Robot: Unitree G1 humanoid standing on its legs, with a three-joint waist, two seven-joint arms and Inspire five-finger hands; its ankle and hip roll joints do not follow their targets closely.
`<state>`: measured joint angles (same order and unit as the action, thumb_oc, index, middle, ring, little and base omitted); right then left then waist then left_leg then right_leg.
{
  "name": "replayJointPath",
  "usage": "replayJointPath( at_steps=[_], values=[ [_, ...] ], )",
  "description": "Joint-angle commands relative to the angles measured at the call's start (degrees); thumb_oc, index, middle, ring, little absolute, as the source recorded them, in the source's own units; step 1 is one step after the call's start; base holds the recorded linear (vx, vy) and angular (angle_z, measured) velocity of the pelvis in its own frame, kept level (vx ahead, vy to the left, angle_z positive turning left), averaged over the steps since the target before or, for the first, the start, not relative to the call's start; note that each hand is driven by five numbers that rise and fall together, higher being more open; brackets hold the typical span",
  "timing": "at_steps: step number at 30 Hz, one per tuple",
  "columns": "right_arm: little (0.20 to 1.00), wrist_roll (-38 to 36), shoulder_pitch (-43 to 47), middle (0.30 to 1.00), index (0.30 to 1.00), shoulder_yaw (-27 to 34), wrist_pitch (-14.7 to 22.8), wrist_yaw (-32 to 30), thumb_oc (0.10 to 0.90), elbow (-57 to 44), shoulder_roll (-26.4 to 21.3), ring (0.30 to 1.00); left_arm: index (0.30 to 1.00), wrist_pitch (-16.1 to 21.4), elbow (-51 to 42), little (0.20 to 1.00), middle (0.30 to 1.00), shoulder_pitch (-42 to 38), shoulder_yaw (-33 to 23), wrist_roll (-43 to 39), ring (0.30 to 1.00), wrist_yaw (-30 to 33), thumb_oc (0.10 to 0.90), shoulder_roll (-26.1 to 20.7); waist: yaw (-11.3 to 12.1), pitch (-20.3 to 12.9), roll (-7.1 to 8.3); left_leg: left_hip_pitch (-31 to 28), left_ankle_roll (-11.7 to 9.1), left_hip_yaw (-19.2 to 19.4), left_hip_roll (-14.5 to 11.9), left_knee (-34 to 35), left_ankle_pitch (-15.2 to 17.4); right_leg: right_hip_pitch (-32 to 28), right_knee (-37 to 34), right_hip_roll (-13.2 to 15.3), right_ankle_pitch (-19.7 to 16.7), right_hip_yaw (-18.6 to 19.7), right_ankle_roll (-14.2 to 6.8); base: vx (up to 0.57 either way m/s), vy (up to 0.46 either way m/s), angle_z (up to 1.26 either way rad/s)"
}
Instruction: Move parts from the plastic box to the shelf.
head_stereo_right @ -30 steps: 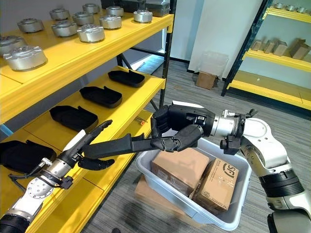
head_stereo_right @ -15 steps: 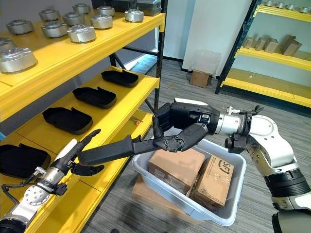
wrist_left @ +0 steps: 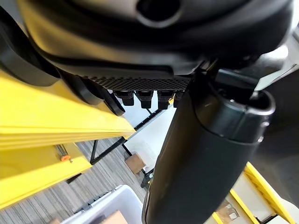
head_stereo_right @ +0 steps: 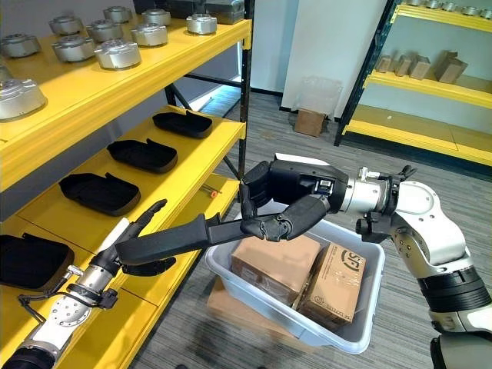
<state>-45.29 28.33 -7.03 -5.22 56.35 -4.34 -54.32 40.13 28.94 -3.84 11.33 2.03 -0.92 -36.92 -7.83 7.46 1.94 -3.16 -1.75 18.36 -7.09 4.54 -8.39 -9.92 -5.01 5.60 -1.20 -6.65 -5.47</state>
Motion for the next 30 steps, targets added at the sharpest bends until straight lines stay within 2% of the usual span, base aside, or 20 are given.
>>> replayJointPath(
  at_steps=[1, 7, 8, 9, 10, 11, 12, 13, 20, 30],
  values=[
    [0.300, -9.04, 9.97, 0.300, 0.300, 3.79, 4.71, -1.71, 0.400, -0.29, 2.78, 0.300, 1.000, 4.77, -3.36, 1.000, 1.000, -7.56, -1.93, -6.64, 1.000, -0.01, 0.900, -1.34, 1.81, -5.09, 1.73, -5.15, -3.49, -1.42, -4.37, -1.98, 9.16, 4.08, 2.40, -2.69, 1.89, -1.50, 2.61, 0.00, 0.000, 0.00],
    [0.300, -8.36, 10.24, 0.300, 0.300, 3.17, 4.23, -2.93, 0.400, -0.41, 3.91, 0.300, 1.000, 4.04, -7.96, 1.000, 1.000, -8.27, -0.79, -11.40, 1.000, -3.49, 0.900, -0.34, 2.25, -5.05, 1.83, -5.12, -3.23, -2.03, -4.05, -1.95, 9.51, 3.91, 2.48, -2.46, 1.95, -1.89, 2.47, 0.00, 0.000, 0.01],
    [0.300, -8.25, 10.01, 0.300, 0.300, 3.36, 4.26, -3.02, 0.400, -0.38, 3.89, 0.300, 0.805, 3.87, -9.24, 0.805, 0.805, -8.12, -0.95, -13.21, 0.805, -4.49, 0.761, -0.38, 2.33, -5.01, 1.86, -5.11, -3.20, -2.15, -3.98, -1.98, 9.59, 3.82, 2.41, -2.40, 1.92, -2.02, 2.42, 0.02, -0.001, 0.04],
    [0.300, -8.36, 9.91, 0.300, 0.300, 3.40, 4.27, -3.06, 0.400, -0.43, 3.87, 0.300, 0.701, 3.67, -9.82, 0.701, 0.701, -8.05, -1.07, -14.16, 0.701, -5.01, 0.686, -0.35, 2.37, -5.01, 1.86, -5.12, -3.19, -2.19, -3.94, -1.95, 9.60, 3.79, 2.36, -2.37, 1.90, -2.06, 2.40, 0.00, 0.000, 0.00],
    [0.300, -8.46, 9.82, 0.300, 0.300, 3.40, 4.28, -3.08, 0.400, -0.46, 3.89, 0.300, 0.649, 3.50, -10.34, 0.649, 0.649, -8.00, -1.23, -14.75, 0.649, -5.36, 0.649, -0.30, 2.40, -5.02, 1.86, -5.13, -3.17, -2.24, -3.89, -1.90, 9.61, 3.76, 2.33, -2.35, 1.88, -2.08, 2.39, 0.00, 0.000, 0.00],
    [0.300, -8.11, 9.65, 0.300, 0.300, 3.52, 4.16, -3.35, 0.400, -0.60, 4.24, 0.300, 0.649, 3.37, -11.96, 0.649, 0.649, -7.94, -1.62, -15.17, 0.649, -5.93, 0.649, -0.13, 2.49, -5.01, 1.83, -5.16, -3.13, -2.33, -3.80, -1.79, 9.61, 3.72, 2.28, -2.29, 1.82, -2.18, 2.34, 0.00, 0.007, 0.03],
    [0.300, -7.85, 9.60, 0.300, 0.300, 3.62, 4.14, -3.42, 0.400, -0.57, 4.39, 0.300, 0.404, 3.28, -12.46, 0.404, 0.404, -7.88, -1.74, -15.29, 0.404, -6.07, 0.475, -0.10, 2.55, -4.99, 1.83, -5.15, -3.12, -2.36, -3.79, -1.79, 9.62, 3.72, 2.28, -2.27, 1.81, -2.23, 2.33, 0.00, 0.005, 0.03],
    [0.300, -7.93, 9.26, 0.300, 0.300, 3.90, 4.05, -3.66, 0.400, -0.72, 4.52, 0.300, 0.300, 2.20, -14.77, 0.300, 0.300, -7.64, -2.17, -17.26, 0.300, -6.77, 0.400, 0.07, 2.70, -4.97, 1.85, -5.13, -3.09, -2.54, -3.71, -1.72, 9.66, 3.67, 2.22, -2.23, 1.78, -2.31, 2.29, 0.00, 0.002, 0.03],
    [0.300, -6.72, 7.26, 0.300, 0.300, 5.15, 4.05, -4.96, 0.400, -1.19, 5.05, 0.300, 0.300, -0.70, -23.56, 0.300, 0.300, -6.65, -4.90, -19.89, 0.300, -8.45, 0.400, -0.19, 3.47, -4.82, 1.87, -5.09, -2.86, -3.50, -3.17, -1.25, 9.73, 3.29, 1.83, -1.92, 1.53, -2.90, 2.03, 0.00, 0.007, 0.05],
    [0.300, -5.99, 5.56, 0.300, 0.300, 6.00, 5.36, -4.67, 0.400, -0.76, 5.06, 0.300, 0.300, -2.71, -26.53, 0.300, 0.300, -6.66, -6.78, -19.94, 0.300, -7.26, 0.400, -1.60, 3.79, -4.97, 1.91, -5.43, -2.70, -3.81, -2.70, -0.43, 9.69, 2.97, 1.23, -1.65, 1.16, -3.47, 1.60, -0.01, 0.002, 0.02]
  ],
)
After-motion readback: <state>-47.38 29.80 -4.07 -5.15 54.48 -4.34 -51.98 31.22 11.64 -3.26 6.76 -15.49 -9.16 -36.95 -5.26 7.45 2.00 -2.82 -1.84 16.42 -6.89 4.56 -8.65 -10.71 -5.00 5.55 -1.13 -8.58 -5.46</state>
